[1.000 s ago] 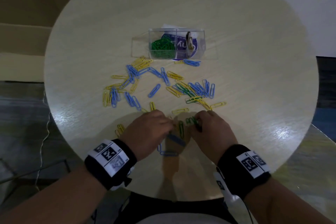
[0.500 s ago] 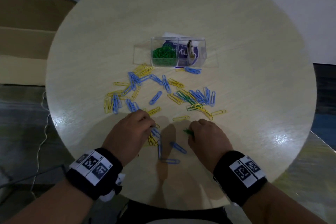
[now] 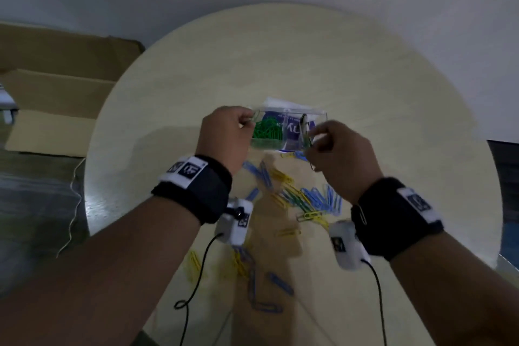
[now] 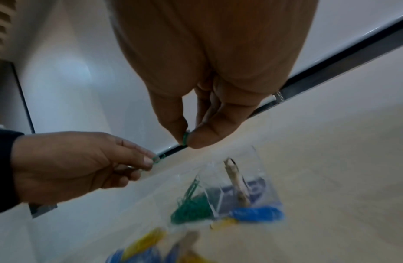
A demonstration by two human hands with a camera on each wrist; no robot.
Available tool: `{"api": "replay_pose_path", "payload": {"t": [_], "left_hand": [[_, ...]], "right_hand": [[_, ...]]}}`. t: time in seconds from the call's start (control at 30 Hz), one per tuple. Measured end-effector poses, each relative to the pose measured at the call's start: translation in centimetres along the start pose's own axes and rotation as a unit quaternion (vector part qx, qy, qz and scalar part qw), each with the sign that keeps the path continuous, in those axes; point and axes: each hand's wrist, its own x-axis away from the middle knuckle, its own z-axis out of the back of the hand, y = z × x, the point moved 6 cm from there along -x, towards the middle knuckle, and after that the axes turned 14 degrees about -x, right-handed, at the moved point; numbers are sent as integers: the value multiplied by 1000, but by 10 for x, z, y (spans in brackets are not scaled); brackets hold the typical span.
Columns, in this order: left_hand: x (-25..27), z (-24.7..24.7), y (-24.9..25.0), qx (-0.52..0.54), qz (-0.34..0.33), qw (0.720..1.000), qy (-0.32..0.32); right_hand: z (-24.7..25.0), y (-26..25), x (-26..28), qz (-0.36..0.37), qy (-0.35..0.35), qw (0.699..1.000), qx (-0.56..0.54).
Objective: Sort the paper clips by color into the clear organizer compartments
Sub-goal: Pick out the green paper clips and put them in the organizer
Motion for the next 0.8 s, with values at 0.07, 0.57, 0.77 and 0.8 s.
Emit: {"api": "replay_pose_path", "payload": {"t": [0.07, 0.57, 0.77, 0.8], "left_hand": [[-11, -7, 5, -34, 2, 999, -14], [122, -44, 21, -83, -254, 953, -140], [176, -83, 9, -187, -306, 909, -213], [175, -81, 6, -194, -304, 909, -210]], "right_hand": [[-11, -11, -27, 2, 1, 1000, -1], [12, 65, 56, 56, 5, 993, 105], [-21, 113, 141, 33, -181, 936, 299], [-25, 115, 149, 27, -195, 931, 308]]}}
